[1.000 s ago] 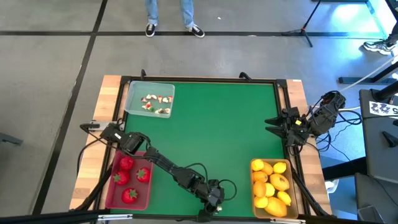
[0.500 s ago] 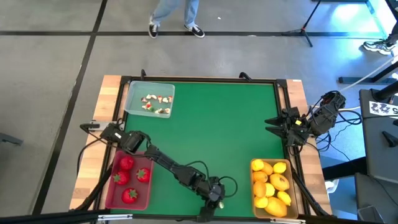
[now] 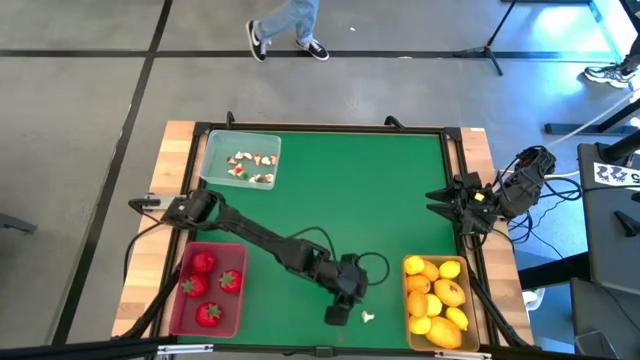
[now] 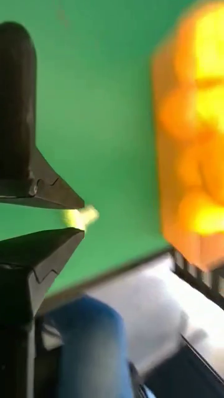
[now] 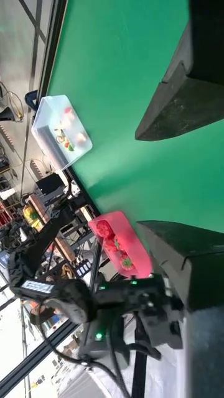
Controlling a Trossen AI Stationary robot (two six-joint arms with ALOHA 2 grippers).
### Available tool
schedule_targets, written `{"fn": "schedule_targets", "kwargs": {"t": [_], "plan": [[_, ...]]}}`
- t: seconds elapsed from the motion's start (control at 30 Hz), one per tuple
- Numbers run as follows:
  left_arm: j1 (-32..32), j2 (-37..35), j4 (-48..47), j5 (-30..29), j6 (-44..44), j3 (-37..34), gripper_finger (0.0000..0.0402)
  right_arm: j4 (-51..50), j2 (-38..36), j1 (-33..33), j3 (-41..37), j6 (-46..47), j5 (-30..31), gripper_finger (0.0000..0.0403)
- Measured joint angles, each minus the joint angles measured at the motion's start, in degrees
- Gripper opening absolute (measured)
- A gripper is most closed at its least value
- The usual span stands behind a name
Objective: Sort produce into baskets
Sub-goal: Put the green mushroom into the white bin
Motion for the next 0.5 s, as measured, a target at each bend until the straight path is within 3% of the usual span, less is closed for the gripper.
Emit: {"fn": "schedule_targets", "kwargs": {"t": [0.1, 0.23, 0.4, 0.5], "plan": [[1.03, -1.50, -7.71, -2.16, 1.84, 0.04, 0.0051, -0.73, 0.00, 0.00, 0.00, 0.26, -0.02, 0.0221], [0.70, -1.05, -9.44, -1.61, 3.64, 0.02, 0.0046, -0.97, 0.00, 0.00, 0.00, 0.52, -0.03, 0.0221], [-3.29, 1.71, -3.78, 0.04, 10.17, -0.04, 0.0049, -1.07, -0.01, -0.01, 0.02, 0.62, -1.05, 0.0221], [-4.17, 2.26, 2.32, 0.22, 11.59, 0.02, 0.0072, -1.25, -0.02, -0.02, 0.02, 0.63, -1.01, 0.0221]]}}
